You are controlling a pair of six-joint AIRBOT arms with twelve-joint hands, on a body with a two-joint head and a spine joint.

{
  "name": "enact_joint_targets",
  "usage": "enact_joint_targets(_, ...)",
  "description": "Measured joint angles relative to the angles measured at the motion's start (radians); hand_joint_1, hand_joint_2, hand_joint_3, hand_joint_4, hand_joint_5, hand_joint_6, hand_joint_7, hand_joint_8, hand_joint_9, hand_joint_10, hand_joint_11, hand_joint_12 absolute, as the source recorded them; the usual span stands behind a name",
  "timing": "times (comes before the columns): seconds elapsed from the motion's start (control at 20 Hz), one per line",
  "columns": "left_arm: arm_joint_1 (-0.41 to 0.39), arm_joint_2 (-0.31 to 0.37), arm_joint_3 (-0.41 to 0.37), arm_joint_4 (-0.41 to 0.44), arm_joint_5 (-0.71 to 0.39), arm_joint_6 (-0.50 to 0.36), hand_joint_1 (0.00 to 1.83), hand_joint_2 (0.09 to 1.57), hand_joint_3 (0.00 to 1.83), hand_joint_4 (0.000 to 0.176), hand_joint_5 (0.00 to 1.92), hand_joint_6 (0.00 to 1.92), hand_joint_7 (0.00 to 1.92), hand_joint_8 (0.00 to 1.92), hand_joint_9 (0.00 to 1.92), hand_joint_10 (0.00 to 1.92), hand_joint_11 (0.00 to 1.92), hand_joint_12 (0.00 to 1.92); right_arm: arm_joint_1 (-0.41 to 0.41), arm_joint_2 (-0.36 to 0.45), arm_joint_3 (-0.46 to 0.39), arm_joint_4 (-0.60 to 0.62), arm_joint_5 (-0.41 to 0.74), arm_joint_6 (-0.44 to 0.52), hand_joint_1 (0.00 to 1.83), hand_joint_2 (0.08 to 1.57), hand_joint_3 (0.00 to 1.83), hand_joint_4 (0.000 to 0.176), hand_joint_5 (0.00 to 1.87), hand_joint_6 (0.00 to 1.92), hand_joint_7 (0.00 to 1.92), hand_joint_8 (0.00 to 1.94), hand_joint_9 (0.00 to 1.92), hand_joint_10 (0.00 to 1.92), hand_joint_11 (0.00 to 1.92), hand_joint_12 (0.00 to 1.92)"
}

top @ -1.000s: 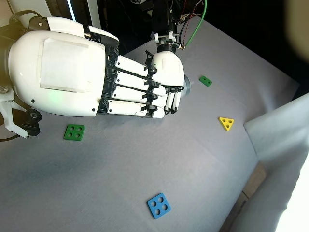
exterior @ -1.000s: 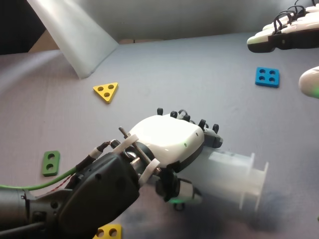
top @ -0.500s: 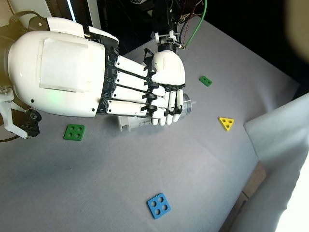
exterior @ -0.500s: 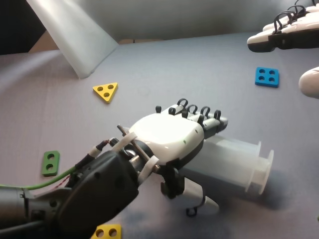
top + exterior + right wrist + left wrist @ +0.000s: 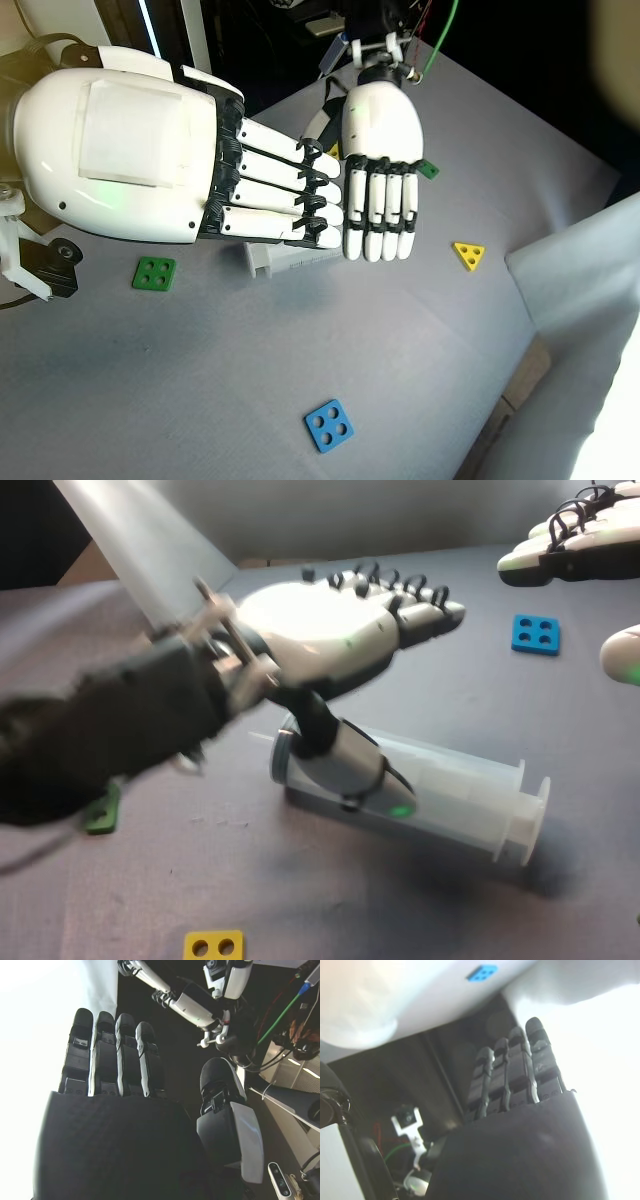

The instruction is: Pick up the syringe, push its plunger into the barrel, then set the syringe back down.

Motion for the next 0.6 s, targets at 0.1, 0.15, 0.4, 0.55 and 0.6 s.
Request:
enact_joint_targets(0.1,-0.051,0.059,-0.002,0.035,0.108,0.0,0.61,0.92,0.01,0.0,0.22,0.01,0.25,0.01,0.24,0.01,0.0,0.52,0.0,0.0,0.0,0.0,0.002,0.0,0.0,1.29,0.0,0.0,0.3,0.01,0.3,0.01,0.24,0.01,0.0,0.51)
enact_joint_targets(0.15,-0.074,0.09,-0.009,0.054,0.158,0.0,0.52,0.99,0.0,0.0,0.35,0.0,0.43,0.0,0.39,0.02,0.0,0.75,0.0,0.0,0.0,0.0,0.003,0.0,0.0,1.29,0.0,0.0,0.36,0.03,0.4,0.03,0.32,0.04,0.0,0.69)
enact_joint_targets(0.4,-0.166,0.212,-0.06,0.136,0.396,0.0,0.48,1.22,0.01,0.0,0.75,0.3,0.81,0.36,0.67,0.6,0.22,1.18,0.0,0.0,0.0,0.0,0.003,0.008,0.0,1.37,0.0,0.0,0.67,0.04,0.76,0.24,0.53,0.63,0.0,1.53)
enact_joint_targets(0.55,-0.204,0.252,-0.083,0.164,0.449,0.007,0.81,1.34,0.0,0.078,0.6,1.57,0.68,1.37,0.6,1.47,0.39,1.56,0.001,0.0,0.0,0.0,0.003,0.009,0.0,1.43,0.0,0.0,0.8,0.11,0.59,1.13,0.41,1.5,0.12,1.83)
enact_joint_targets(0.6,-0.224,0.261,-0.083,0.164,0.467,0.023,0.48,1.44,0.02,0.0,0.65,1.69,0.74,1.61,0.66,1.71,0.47,1.77,0.001,0.0,0.0,0.0,0.004,0.009,0.0,1.45,0.0,0.0,0.7,0.67,0.62,1.42,0.49,1.64,0.2,1.9)
